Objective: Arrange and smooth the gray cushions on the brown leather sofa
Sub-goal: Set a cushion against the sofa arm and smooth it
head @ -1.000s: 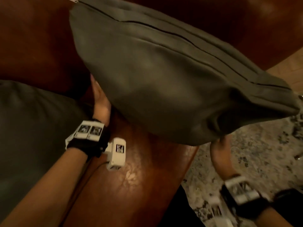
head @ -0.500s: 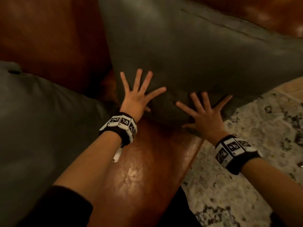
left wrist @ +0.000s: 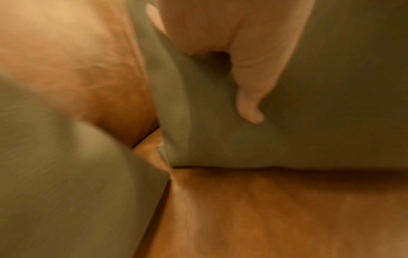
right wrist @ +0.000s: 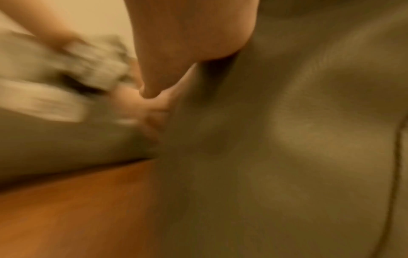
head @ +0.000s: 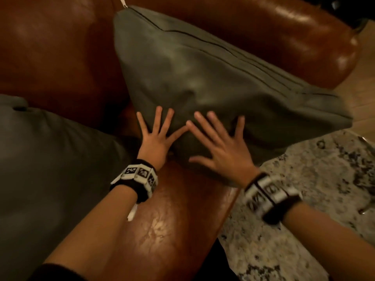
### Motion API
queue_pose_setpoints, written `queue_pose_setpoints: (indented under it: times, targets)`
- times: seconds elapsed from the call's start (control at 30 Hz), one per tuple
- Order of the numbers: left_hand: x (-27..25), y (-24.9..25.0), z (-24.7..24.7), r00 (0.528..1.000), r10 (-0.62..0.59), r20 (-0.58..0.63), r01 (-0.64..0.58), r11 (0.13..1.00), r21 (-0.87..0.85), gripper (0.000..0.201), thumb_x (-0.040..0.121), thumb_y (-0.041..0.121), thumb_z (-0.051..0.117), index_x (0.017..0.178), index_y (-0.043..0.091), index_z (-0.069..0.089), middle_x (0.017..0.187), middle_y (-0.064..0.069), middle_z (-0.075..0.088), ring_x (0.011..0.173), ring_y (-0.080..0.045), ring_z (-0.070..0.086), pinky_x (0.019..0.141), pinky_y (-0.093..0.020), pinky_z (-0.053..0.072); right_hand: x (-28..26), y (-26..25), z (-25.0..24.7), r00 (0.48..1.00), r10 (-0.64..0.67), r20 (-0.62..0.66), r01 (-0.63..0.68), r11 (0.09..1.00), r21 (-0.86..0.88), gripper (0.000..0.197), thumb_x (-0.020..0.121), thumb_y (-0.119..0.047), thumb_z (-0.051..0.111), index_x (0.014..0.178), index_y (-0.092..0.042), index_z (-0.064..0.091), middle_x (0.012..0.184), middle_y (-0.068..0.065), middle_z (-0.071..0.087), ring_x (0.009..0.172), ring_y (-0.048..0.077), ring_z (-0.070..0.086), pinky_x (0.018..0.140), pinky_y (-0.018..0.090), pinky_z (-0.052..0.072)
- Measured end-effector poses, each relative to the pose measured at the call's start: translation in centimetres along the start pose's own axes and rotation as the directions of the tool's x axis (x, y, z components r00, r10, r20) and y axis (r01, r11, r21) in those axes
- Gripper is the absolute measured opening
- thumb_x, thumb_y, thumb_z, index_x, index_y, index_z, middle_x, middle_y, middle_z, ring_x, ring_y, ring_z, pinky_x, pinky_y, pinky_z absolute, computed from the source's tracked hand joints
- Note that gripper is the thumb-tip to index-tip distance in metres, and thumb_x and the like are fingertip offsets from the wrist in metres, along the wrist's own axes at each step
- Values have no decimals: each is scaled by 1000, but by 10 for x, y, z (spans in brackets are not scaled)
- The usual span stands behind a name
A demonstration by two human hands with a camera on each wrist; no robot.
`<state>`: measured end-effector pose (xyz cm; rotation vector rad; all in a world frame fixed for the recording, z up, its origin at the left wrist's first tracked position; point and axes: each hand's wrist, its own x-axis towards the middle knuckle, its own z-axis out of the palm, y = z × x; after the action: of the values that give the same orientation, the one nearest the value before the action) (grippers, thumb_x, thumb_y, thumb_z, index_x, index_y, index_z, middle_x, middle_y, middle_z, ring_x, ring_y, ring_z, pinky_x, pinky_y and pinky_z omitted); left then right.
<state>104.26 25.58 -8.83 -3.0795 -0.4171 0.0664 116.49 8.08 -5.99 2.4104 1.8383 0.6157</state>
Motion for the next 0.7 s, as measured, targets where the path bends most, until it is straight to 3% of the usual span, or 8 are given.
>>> queue_pose_setpoints:
  times: [0.07,0.17,0.27,0.4,0.47,0.53,0.6,0.7]
  targets:
    - [-7,-6,-6,995,43,-93,-42,999,13,130,57,61,75,148,32,-12,150,-9,-37,140,-32,-31,97,-78,3,19,22,18,998,16,67,-10,996,-93,93,81,-78,35,152,-31,-2,157,0,-7,145,17,-23,108,62,-13]
    - [0,-14,-32,981,55,-188,-45,997,61,140,55,73,68,147,16,-20,154,-17,-24,143,-32,-22,95,-78,2,16,29,35,996,-9,89,15,997,-77,96,79,-78,33,151,-29,-8,158,0,-22,145,18,-22,108,62,-16]
    - [38,-17,-60,994,-55,-99,60,997,49,147,47,75,69,143,19,-28,154,-15,-10,143,-41,-8,100,-77,1,8,14,21,1000,4,5,-4,1000,-14,98,80,-76,40,152,-25,-2,158,-1,-21,147,17,-15,110,61,-13]
    - [64,-8,-63,992,-118,41,116,992,41,155,44,75,72,132,21,-44,152,-11,-22,141,-41,-15,100,-75,-8,16,13,-24,977,138,-163,-111,980,164,91,87,-70,41,153,-21,1,160,1,-13,148,22,-9,112,60,-14]
    - [60,-7,-61,991,-122,58,119,991,62,156,44,76,70,131,20,-46,151,-12,-23,139,-41,-18,100,-75,-8,33,34,-27,960,255,-112,-242,963,119,90,88,-72,37,152,-21,2,161,5,-6,147,27,-9,110,61,-14]
    - [57,-11,-63,997,-70,42,67,996,66,156,41,79,68,135,21,-42,152,-13,-22,139,-41,-18,100,-75,-7,49,54,-17,940,340,7,-339,935,107,90,87,-73,37,152,-18,9,159,11,10,147,32,1,110,64,-8]
    - [57,-17,-66,998,-10,57,6,998,57,153,39,83,63,138,22,-37,154,-13,-19,140,-42,-16,100,-76,-6,54,60,-7,933,339,123,-355,924,144,90,86,-73,38,151,-17,12,158,14,16,145,35,6,109,68,-3]
    - [49,-18,-81,1000,6,13,-5,999,-37,120,63,89,36,145,24,-23,157,-12,-14,144,-40,-11,102,-79,-2,50,55,-17,935,335,113,-352,915,199,87,88,-72,35,151,-15,16,158,14,16,146,35,9,110,68,-2]
